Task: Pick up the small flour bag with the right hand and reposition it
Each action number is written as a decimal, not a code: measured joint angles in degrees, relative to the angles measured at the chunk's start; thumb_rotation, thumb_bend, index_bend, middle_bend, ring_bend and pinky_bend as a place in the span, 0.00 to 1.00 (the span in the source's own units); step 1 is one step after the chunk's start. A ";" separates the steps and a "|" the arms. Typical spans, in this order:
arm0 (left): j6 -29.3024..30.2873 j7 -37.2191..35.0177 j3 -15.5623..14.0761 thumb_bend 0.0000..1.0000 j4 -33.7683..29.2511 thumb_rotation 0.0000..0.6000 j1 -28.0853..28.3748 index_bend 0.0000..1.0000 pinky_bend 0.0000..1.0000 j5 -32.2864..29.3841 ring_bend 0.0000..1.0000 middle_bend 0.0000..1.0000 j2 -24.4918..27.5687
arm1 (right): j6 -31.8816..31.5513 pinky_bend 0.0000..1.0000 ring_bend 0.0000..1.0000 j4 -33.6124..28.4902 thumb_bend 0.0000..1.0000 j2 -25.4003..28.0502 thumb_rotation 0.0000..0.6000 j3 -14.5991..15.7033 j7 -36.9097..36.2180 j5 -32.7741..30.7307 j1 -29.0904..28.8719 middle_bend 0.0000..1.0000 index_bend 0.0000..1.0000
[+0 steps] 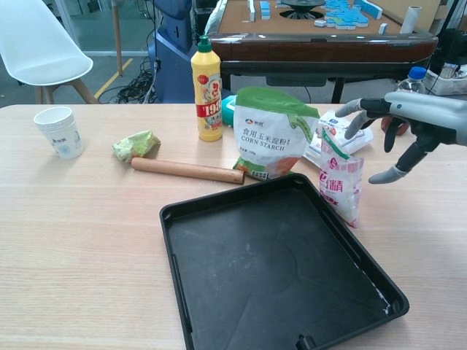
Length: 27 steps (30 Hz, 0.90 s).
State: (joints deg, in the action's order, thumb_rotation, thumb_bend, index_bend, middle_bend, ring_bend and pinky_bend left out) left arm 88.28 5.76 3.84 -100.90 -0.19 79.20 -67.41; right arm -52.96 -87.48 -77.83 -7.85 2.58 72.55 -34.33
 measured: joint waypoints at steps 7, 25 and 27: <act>0.65 0.89 -0.07 0.24 -0.96 1.00 -0.29 0.18 0.27 0.18 0.20 0.18 0.27 | 2.52 0.38 0.17 4.74 0.00 1.05 1.00 0.99 -4.54 4.01 -1.74 0.27 0.10; 1.04 2.36 -0.18 0.24 -2.37 1.00 -0.59 0.18 0.27 0.12 0.20 0.18 0.52 | 10.49 0.36 0.17 18.81 0.00 -4.90 1.00 0.64 -14.46 6.73 -8.42 0.27 0.11; 1.03 2.40 -0.19 0.24 -2.44 1.00 -0.58 0.18 0.27 0.19 0.20 0.18 0.53 | 11.10 0.36 0.17 19.96 0.00 -5.83 1.00 0.87 -15.53 6.98 -8.86 0.27 0.11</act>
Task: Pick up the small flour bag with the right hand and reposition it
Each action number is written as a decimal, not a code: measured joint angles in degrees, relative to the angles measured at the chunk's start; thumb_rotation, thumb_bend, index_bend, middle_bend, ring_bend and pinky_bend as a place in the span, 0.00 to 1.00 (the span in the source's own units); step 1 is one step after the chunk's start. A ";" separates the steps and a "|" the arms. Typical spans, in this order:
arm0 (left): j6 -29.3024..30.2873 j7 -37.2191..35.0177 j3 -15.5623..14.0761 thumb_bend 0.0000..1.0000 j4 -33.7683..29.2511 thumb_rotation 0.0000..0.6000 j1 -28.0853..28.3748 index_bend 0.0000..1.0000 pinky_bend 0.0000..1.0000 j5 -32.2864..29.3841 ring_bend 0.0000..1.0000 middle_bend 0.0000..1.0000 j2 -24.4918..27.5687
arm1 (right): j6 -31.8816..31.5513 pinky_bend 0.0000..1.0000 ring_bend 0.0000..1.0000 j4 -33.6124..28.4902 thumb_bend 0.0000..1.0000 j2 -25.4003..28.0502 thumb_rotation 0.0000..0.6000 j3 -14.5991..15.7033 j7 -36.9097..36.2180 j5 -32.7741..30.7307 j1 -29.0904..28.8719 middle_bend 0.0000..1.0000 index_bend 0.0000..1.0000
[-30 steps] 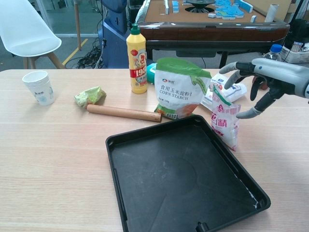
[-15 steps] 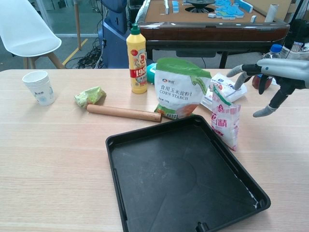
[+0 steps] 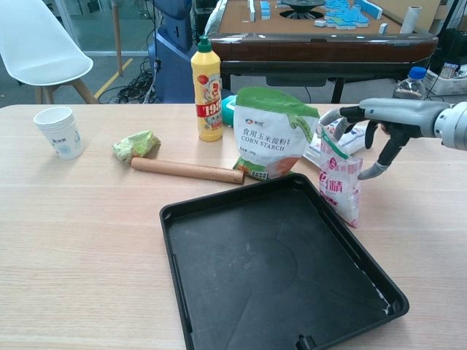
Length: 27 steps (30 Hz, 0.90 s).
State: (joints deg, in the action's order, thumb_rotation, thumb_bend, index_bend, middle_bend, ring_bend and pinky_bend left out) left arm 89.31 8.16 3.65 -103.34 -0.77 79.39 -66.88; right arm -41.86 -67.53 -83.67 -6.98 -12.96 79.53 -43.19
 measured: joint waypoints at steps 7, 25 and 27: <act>0.22 0.03 0.00 0.24 -0.21 1.00 -0.05 0.18 0.27 0.32 0.20 0.18 0.13 | 1.48 0.36 0.18 1.11 0.00 -0.59 1.00 1.40 -4.56 2.30 -1.10 0.30 0.14; -0.07 0.07 -0.23 0.24 -0.10 1.00 0.02 0.18 0.27 0.69 0.20 0.18 -0.17 | -6.59 0.43 0.32 2.58 0.00 0.75 1.00 7.39 -14.99 9.87 1.96 0.45 0.35; -0.22 0.04 -0.24 0.24 -0.02 1.00 0.08 0.18 0.27 0.63 0.20 0.18 -0.27 | -8.58 0.44 0.33 2.01 0.00 1.23 1.00 8.17 -15.37 10.35 3.28 0.46 0.36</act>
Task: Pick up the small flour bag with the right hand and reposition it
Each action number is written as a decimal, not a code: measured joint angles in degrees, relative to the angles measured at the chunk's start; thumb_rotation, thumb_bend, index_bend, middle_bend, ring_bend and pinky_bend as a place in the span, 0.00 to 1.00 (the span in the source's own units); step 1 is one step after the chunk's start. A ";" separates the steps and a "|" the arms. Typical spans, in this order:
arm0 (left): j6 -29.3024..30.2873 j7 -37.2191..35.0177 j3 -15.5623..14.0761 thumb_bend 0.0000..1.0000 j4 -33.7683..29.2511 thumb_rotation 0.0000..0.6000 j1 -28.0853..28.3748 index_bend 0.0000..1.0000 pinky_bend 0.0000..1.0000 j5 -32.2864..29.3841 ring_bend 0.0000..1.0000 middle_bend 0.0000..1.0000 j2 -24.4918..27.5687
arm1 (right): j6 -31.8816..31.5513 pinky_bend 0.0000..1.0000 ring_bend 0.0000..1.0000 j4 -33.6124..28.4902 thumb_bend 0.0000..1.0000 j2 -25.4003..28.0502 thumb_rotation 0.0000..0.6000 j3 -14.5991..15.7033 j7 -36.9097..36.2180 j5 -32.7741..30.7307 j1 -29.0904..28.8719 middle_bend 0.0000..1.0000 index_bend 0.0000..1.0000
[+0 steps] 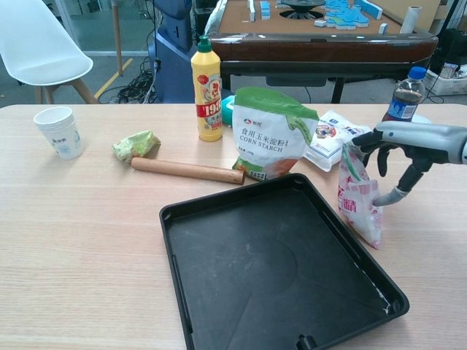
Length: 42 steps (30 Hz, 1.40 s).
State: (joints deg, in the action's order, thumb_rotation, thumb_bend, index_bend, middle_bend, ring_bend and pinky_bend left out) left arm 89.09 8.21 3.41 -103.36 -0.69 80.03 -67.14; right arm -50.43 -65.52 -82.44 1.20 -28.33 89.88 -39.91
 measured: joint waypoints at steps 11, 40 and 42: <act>0.03 0.13 -0.14 0.24 -0.13 1.00 0.14 0.18 0.27 0.65 0.20 0.18 -0.16 | -10.80 0.60 0.48 -0.83 0.02 0.41 1.00 2.13 0.14 1.72 6.63 0.58 0.52; -0.53 0.78 -0.67 0.24 -0.37 1.00 0.56 0.18 0.27 1.68 0.20 0.18 -0.67 | -28.10 0.58 0.50 10.04 0.05 -3.64 1.00 7.24 -5.40 7.36 19.51 0.60 0.55; -0.57 0.90 -0.68 0.24 -0.45 1.00 0.64 0.18 0.27 1.82 0.20 0.18 -0.71 | -29.18 0.58 0.50 10.72 0.05 -3.79 1.00 7.44 -5.94 7.64 20.40 0.60 0.55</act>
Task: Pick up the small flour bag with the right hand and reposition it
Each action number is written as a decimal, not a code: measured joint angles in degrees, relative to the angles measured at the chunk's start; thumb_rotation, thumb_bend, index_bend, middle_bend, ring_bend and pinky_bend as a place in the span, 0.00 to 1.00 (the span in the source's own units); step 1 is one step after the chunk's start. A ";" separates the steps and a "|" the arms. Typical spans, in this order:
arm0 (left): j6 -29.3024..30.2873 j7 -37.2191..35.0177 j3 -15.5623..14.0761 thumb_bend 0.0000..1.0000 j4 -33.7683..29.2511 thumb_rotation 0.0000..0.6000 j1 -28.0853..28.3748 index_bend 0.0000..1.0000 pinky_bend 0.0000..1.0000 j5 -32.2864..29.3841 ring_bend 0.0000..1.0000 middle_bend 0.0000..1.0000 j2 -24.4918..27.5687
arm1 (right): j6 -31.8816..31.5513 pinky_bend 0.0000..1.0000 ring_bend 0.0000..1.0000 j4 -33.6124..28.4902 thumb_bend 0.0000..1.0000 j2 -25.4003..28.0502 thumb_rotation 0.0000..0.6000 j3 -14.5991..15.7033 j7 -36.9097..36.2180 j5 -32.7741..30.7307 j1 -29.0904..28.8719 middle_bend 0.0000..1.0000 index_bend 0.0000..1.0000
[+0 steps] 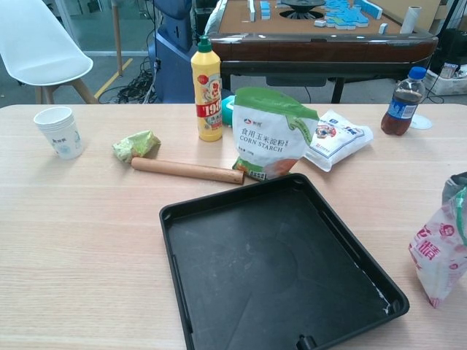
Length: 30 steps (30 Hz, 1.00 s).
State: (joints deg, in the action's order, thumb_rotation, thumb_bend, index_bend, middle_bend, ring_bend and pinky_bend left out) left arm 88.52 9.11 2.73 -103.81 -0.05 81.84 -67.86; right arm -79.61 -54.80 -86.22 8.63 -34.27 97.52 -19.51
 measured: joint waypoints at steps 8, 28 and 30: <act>-0.57 0.39 -0.11 0.24 -0.14 1.00 0.43 0.18 0.27 0.27 0.20 0.18 -0.34 | -2.63 0.58 0.50 0.85 0.05 0.38 1.00 0.67 -0.46 0.38 2.92 0.59 0.55; -0.22 0.61 -0.35 0.24 -0.28 1.00 0.21 0.18 0.27 0.25 0.20 0.18 -0.34 | -5.78 0.48 0.43 5.92 0.05 -5.24 1.00 -1.31 -5.18 2.55 2.03 0.54 0.55; -0.35 0.58 -0.38 0.24 -0.19 1.00 0.25 0.18 0.27 0.22 0.20 0.18 -0.39 | -4.90 0.43 0.40 6.80 0.05 -5.94 1.00 -1.12 -5.60 2.70 1.72 0.52 0.54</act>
State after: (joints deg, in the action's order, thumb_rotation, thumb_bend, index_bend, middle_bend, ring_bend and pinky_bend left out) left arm 88.17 9.69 2.35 -103.99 0.20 82.06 -68.25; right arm -84.51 -48.00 -92.16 7.51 -39.88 100.22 -17.79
